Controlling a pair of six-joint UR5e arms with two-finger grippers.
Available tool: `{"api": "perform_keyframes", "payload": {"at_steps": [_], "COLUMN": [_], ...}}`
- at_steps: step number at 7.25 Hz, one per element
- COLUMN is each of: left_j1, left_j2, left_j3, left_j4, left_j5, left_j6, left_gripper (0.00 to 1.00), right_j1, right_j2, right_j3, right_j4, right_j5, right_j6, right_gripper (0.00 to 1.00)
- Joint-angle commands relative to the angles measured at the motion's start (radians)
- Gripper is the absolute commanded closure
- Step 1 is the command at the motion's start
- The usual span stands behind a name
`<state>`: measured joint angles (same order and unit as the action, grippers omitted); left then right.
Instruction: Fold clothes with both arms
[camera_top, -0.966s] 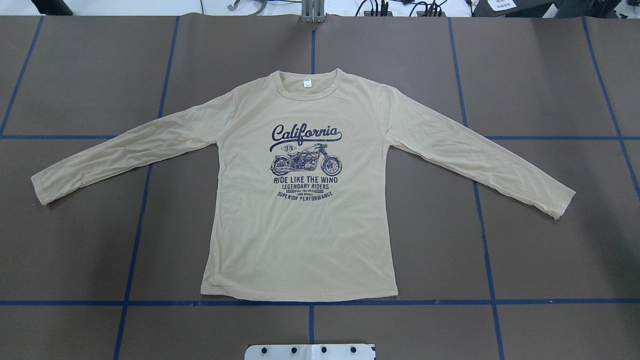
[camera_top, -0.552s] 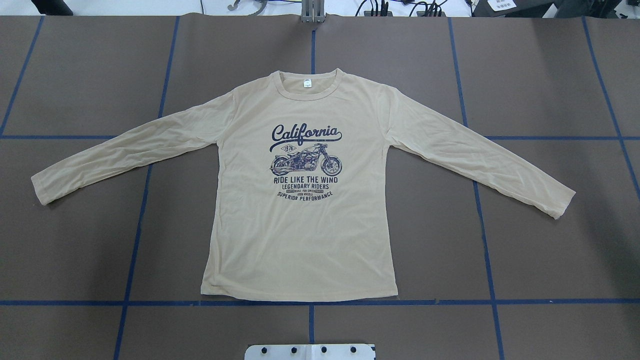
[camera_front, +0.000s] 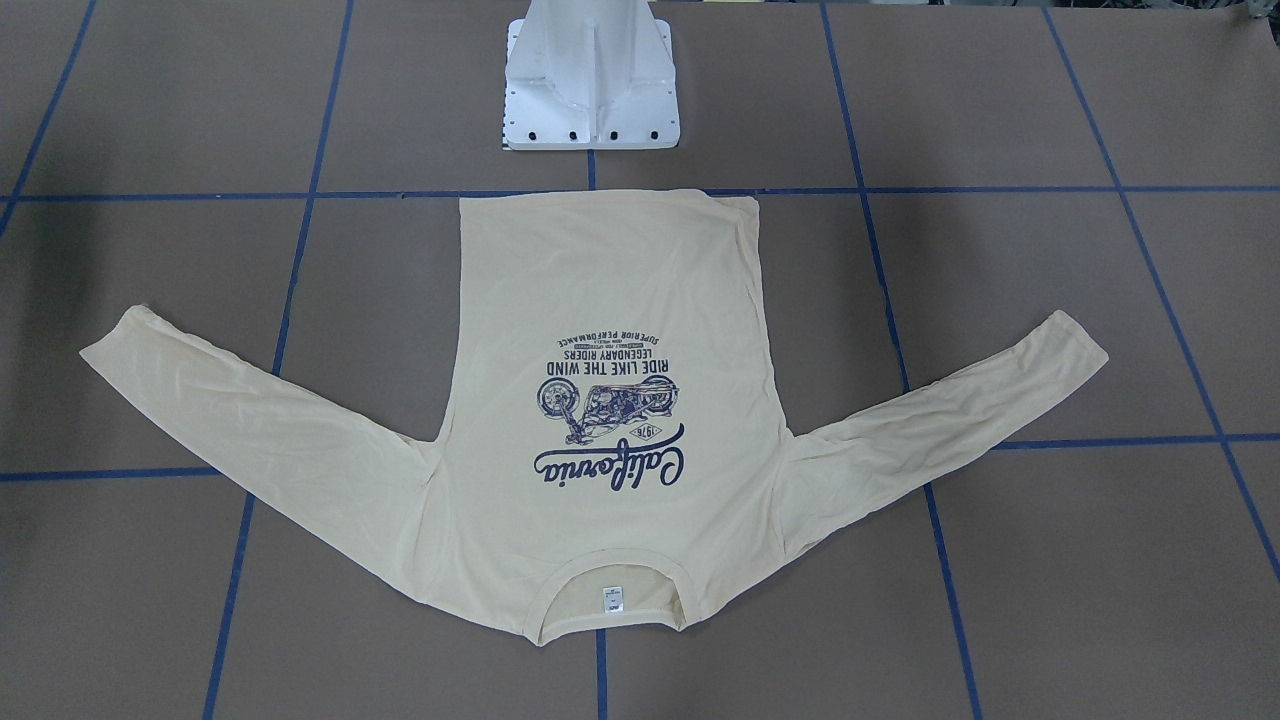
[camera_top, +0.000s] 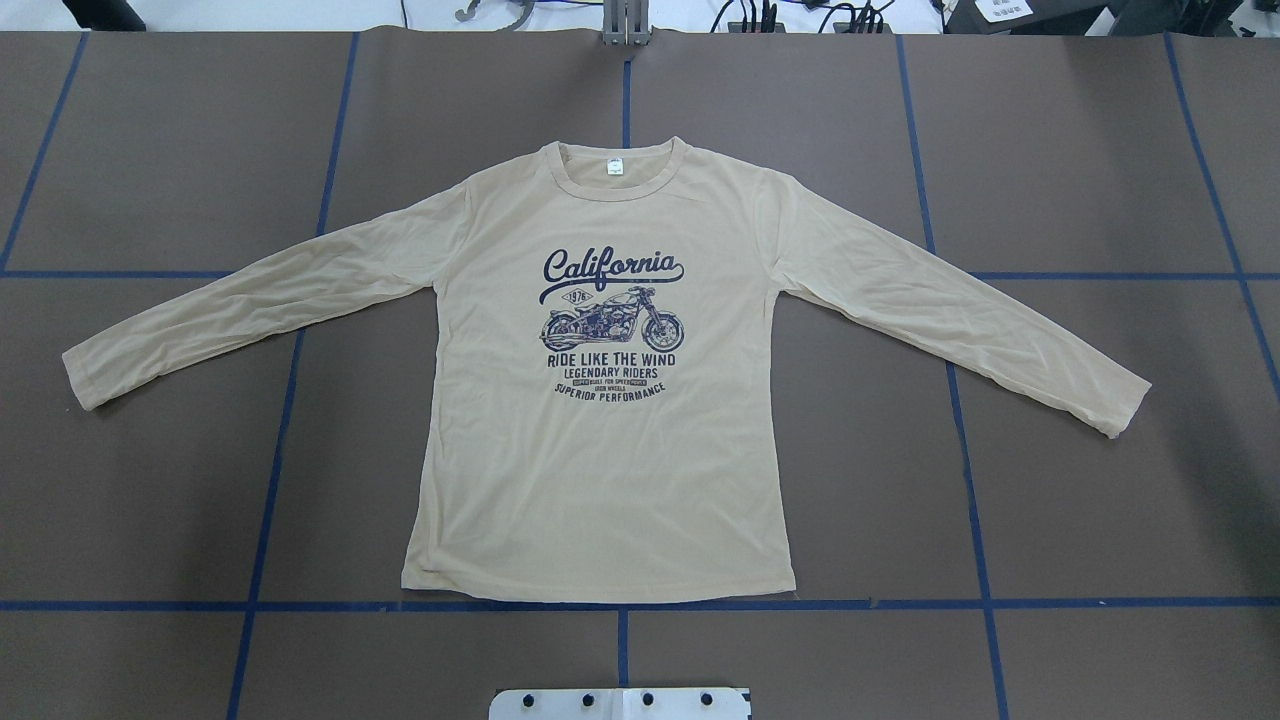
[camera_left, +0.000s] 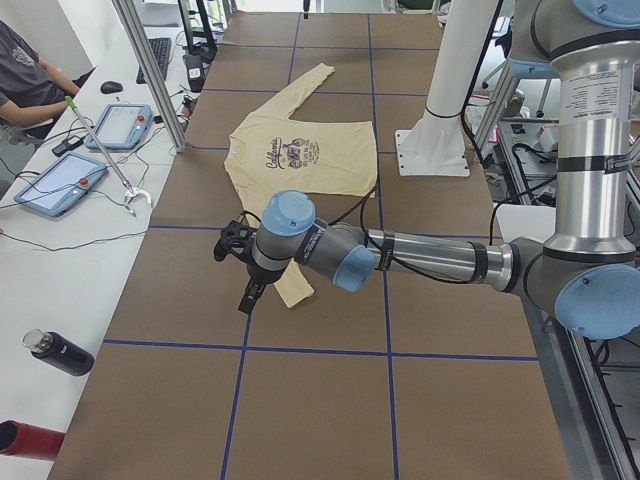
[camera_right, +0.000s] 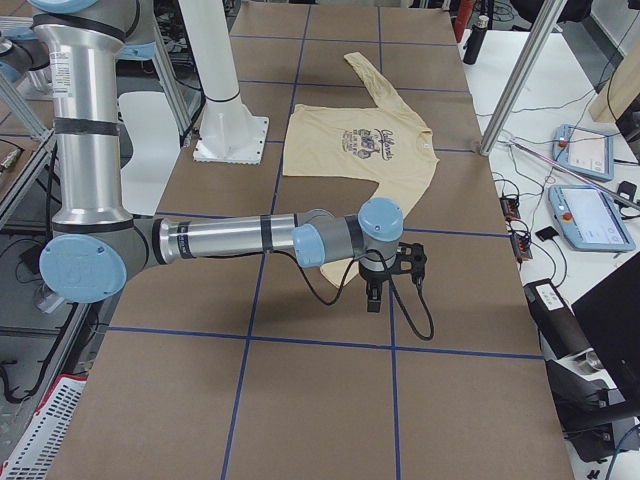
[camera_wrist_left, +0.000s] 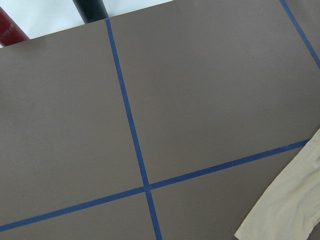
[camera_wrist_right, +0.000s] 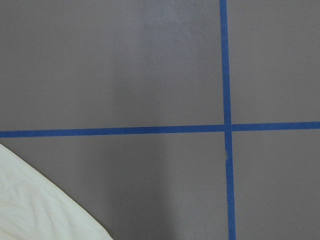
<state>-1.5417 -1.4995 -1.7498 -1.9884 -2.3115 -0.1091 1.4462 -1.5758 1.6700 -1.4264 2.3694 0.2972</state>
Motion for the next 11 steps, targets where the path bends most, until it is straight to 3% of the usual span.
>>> {"api": "perform_keyframes", "payload": {"at_steps": [1, 2, 4, 6, 7, 8, 10, 11], "left_j1": [0.0, 0.0, 0.0, 0.0, 0.0, 0.0, -0.001, -0.001], "left_j2": [0.001, 0.001, -0.001, 0.001, 0.001, 0.001, 0.001, 0.001], "left_j3": [-0.01, -0.011, -0.017, -0.025, -0.027, -0.028, -0.03, -0.031], "left_j4": [-0.001, -0.001, -0.007, -0.018, -0.018, -0.017, -0.017, -0.018], "left_j5": [0.0, 0.0, 0.0, 0.0, -0.002, 0.0, 0.0, 0.0], "left_j6": [0.0, 0.0, 0.0, -0.001, -0.001, -0.001, -0.001, -0.001], "left_gripper": [0.0, 0.0, 0.0, 0.0, 0.0, 0.0, 0.0, 0.0], "right_j1": [-0.071, -0.155, -0.284, -0.329, -0.36, -0.365, -0.374, -0.375], "right_j2": [-0.003, -0.003, -0.001, -0.012, -0.01, -0.012, -0.041, -0.044], "right_j3": [-0.024, -0.027, -0.038, -0.157, -0.212, -0.219, -0.219, -0.217], "right_j4": [0.038, 0.082, 0.178, 0.431, 0.522, 0.543, 0.546, 0.546], "right_j5": [0.002, -0.004, -0.013, -0.015, -0.021, -0.021, -0.018, -0.015], "right_j6": [0.0, 0.014, 0.27, 0.492, 0.55, 0.572, 0.577, 0.579], "right_gripper": [0.0, 0.0, 0.0, 0.0, 0.02, 0.04, 0.21, 0.4]}}
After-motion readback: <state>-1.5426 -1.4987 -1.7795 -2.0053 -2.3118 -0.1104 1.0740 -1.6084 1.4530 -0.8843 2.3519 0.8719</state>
